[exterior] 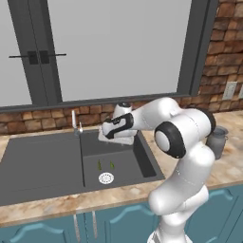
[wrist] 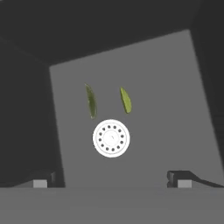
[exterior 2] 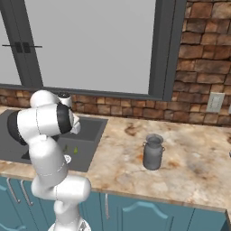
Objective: Pick up all produce items and place them in the sink. Turn on the sink faucet to wash them. Then turn the sink off and put them in the tray.
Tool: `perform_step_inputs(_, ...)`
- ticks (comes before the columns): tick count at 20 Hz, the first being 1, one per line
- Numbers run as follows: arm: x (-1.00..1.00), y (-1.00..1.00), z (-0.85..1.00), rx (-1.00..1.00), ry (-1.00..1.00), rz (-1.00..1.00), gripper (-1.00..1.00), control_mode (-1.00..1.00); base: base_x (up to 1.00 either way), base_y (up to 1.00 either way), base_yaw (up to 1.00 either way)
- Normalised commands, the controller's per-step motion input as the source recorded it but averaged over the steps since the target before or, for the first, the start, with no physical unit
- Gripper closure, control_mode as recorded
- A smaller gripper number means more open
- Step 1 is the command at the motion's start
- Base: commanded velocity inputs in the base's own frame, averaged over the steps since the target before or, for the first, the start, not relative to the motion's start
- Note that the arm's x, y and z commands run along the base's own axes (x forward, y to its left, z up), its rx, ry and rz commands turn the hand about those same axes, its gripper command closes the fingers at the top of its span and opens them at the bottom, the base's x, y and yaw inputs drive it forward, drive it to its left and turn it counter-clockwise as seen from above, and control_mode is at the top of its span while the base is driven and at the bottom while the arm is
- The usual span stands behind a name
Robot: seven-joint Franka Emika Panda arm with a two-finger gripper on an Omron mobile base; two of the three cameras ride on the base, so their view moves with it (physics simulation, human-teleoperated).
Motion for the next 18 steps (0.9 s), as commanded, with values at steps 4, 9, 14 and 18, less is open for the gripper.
perform_step_inputs(4,0.02,0.07,-0.16,-0.07,0.12,0.00,-1.00,-1.00,0.00,0.00,0.00)
perform_step_inputs(9,0.24,0.16,-0.16,-0.07,0.18,0.00,-1.00,-1.00,0.00,0.00,0.00)
perform_step_inputs(14,0.36,0.19,-0.27,-0.04,0.23,0.00,-1.00,-1.00,0.00,0.00,0.00)
perform_step_inputs(18,0.33,0.19,-0.34,-0.03,0.19,0.00,-1.00,-1.00,0.00,0.00,0.00)
